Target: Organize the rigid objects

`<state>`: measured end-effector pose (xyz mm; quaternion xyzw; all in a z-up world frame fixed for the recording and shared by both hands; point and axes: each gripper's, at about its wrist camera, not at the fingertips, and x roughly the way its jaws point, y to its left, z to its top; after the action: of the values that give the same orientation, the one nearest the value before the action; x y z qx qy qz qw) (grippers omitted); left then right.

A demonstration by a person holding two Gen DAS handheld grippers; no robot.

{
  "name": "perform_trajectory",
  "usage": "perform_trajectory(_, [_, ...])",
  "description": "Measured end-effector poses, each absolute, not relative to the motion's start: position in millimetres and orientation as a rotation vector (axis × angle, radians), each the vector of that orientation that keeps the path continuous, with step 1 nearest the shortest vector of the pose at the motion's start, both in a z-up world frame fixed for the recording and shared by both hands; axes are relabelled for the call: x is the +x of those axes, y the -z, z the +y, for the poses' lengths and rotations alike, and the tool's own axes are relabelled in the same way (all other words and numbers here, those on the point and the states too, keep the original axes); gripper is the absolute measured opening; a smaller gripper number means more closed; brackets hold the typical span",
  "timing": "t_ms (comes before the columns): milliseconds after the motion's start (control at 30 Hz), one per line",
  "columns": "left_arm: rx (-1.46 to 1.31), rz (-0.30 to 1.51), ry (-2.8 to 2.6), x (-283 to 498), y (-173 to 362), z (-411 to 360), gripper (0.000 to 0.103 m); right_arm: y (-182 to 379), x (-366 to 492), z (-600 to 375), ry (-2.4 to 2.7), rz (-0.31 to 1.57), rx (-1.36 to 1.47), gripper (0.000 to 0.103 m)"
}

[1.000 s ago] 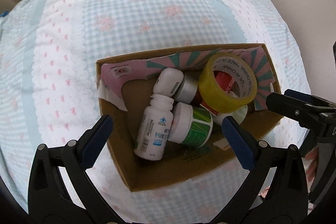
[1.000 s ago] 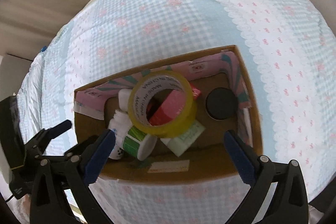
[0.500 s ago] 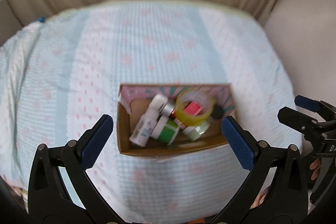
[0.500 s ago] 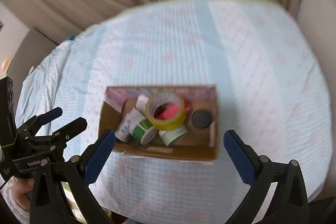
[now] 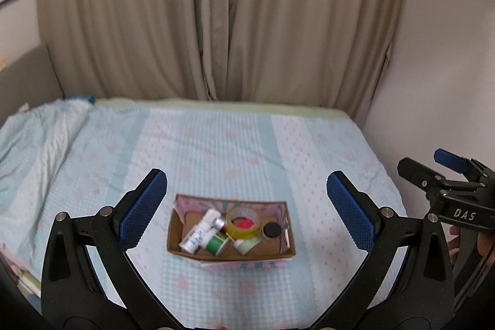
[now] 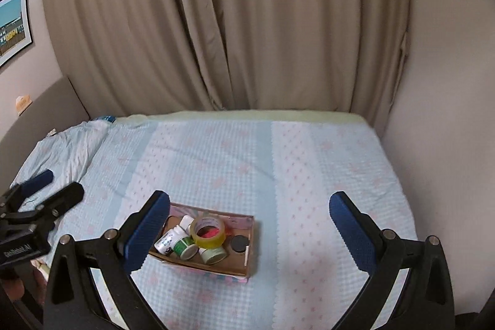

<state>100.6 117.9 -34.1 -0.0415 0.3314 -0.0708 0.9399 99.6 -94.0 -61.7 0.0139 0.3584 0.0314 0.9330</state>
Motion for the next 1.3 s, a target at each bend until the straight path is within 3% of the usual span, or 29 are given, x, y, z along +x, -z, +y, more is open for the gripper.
perform_trajectory(300, [-0.065,0.608,0.161,71,29,107,0.103,47,67,-110,0.011,0.638,0.013,0.103])
perform_trajectory(1300, [-0.027,0.575,0.150,74,26,89,0.103,45,63,-125,0.032,0.639,0.033,0.103])
